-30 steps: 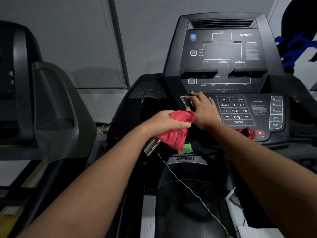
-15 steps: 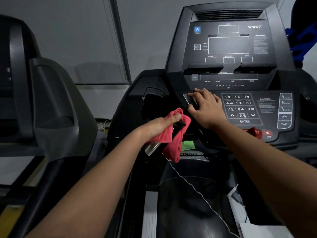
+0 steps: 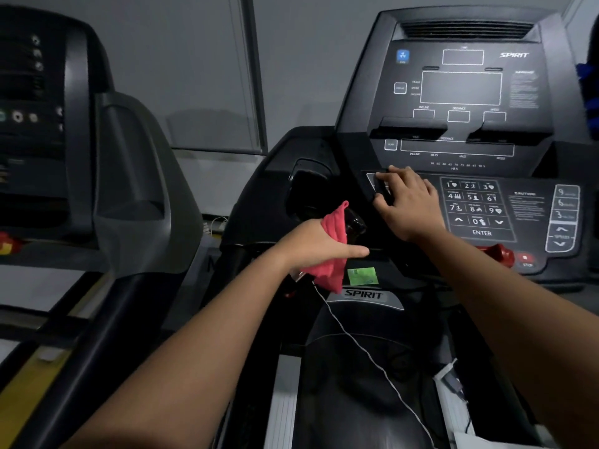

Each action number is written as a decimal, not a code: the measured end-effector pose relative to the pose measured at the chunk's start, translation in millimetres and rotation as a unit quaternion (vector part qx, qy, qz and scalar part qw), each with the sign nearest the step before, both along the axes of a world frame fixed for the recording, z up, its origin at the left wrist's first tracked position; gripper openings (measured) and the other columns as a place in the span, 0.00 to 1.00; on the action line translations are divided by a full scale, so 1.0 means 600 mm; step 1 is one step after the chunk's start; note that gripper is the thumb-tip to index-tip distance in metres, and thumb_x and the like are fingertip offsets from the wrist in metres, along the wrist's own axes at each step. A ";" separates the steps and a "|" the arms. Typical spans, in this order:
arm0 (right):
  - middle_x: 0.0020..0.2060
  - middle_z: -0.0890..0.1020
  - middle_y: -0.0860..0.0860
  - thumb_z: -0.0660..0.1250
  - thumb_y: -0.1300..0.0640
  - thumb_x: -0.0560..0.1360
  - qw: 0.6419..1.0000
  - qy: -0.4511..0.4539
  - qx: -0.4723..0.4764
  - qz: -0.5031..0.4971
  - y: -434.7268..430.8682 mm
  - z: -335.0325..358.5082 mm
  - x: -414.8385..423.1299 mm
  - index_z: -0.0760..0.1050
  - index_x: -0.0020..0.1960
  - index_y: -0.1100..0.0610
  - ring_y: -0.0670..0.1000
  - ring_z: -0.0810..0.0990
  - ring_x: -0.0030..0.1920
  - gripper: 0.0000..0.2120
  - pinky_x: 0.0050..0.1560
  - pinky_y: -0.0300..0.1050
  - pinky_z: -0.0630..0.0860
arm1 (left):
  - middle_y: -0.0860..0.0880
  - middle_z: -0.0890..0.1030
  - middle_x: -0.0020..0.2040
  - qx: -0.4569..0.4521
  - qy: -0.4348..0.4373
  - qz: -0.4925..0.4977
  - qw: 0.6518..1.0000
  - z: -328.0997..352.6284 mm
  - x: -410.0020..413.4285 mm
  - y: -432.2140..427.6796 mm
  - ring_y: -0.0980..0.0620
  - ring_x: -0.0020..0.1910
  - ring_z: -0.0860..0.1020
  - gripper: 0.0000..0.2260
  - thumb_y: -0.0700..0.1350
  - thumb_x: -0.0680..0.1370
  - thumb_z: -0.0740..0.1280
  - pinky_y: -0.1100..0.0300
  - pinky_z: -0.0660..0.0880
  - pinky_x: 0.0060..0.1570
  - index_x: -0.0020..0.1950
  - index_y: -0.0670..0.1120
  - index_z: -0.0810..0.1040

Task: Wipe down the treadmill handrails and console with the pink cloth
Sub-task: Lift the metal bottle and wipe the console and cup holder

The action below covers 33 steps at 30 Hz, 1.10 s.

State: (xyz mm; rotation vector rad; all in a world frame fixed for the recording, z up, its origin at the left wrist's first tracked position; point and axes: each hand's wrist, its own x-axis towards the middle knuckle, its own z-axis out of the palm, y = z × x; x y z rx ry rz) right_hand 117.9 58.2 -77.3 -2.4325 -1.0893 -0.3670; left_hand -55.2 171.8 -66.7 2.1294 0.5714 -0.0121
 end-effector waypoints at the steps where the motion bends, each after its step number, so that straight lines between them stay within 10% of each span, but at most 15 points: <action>1: 0.70 0.68 0.49 0.51 0.42 0.70 1.000 -0.003 0.003 0.001 0.000 -0.001 0.001 0.69 0.68 0.48 0.51 0.60 0.73 0.29 0.72 0.54 0.52 | 0.54 0.82 0.37 -0.050 0.027 -0.047 0.997 0.002 0.001 0.014 0.57 0.40 0.81 0.20 0.63 0.65 0.75 0.61 0.76 0.47 0.43 0.48 0.79; 5: 0.67 0.69 0.48 0.49 0.39 0.68 1.000 -0.001 0.010 0.003 -0.001 0.001 0.007 0.70 0.66 0.47 0.50 0.62 0.71 0.30 0.70 0.53 0.53 | 0.42 0.81 0.57 -0.185 0.111 -0.116 0.970 -0.012 0.007 0.046 0.41 0.59 0.78 0.41 0.74 0.50 0.74 0.47 0.73 0.62 0.55 0.51 0.78; 8: 0.68 0.69 0.48 0.51 0.41 0.69 1.000 0.000 0.006 0.003 0.000 0.000 0.008 0.70 0.66 0.47 0.49 0.61 0.72 0.28 0.70 0.52 0.52 | 0.45 0.82 0.54 -0.170 0.100 -0.106 0.975 -0.011 0.002 0.041 0.44 0.57 0.80 0.34 0.69 0.58 0.75 0.51 0.74 0.60 0.57 0.50 0.77; 14: 0.69 0.68 0.50 0.53 0.42 0.71 1.000 0.003 -0.003 0.009 -0.001 0.001 0.004 0.69 0.67 0.49 0.51 0.60 0.73 0.27 0.71 0.53 0.52 | 0.57 0.81 0.43 0.007 -0.015 0.075 0.997 -0.025 -0.026 -0.012 0.56 0.45 0.80 0.20 0.60 0.64 0.77 0.60 0.76 0.48 0.48 0.53 0.76; 20: 0.70 0.67 0.51 0.52 0.43 0.71 1.000 0.005 -0.003 0.006 -0.002 0.001 0.002 0.69 0.68 0.50 0.52 0.59 0.73 0.27 0.72 0.54 0.51 | 0.48 0.81 0.46 0.330 -0.152 0.265 0.893 -0.077 -0.041 -0.072 0.47 0.47 0.80 0.18 0.54 0.71 0.73 0.57 0.72 0.45 0.52 0.44 0.74; 24: 0.69 0.68 0.51 0.53 0.43 0.72 1.000 0.006 0.000 0.008 -0.002 0.001 0.001 0.69 0.68 0.50 0.52 0.60 0.73 0.27 0.72 0.55 0.52 | 0.51 0.80 0.43 0.282 -0.113 0.208 0.930 -0.067 -0.042 -0.051 0.50 0.43 0.78 0.16 0.53 0.71 0.72 0.61 0.69 0.41 0.52 0.46 0.72; 28: 0.70 0.67 0.51 0.57 0.46 0.76 1.000 0.003 -0.006 0.008 -0.002 0.001 0.003 0.68 0.68 0.50 0.52 0.60 0.73 0.22 0.72 0.54 0.51 | 0.52 0.83 0.35 0.022 -0.020 0.047 0.998 -0.051 -0.052 0.003 0.55 0.34 0.81 0.15 0.51 0.67 0.77 0.56 0.80 0.42 0.47 0.49 0.76; 33: 0.68 0.69 0.50 0.53 0.43 0.71 1.000 0.008 0.003 0.011 -0.002 0.003 0.002 0.69 0.67 0.49 0.51 0.61 0.72 0.27 0.72 0.54 0.52 | 0.48 0.85 0.43 -0.074 0.026 -0.014 0.997 -0.047 -0.053 0.026 0.48 0.46 0.83 0.18 0.53 0.64 0.78 0.53 0.79 0.53 0.49 0.48 0.80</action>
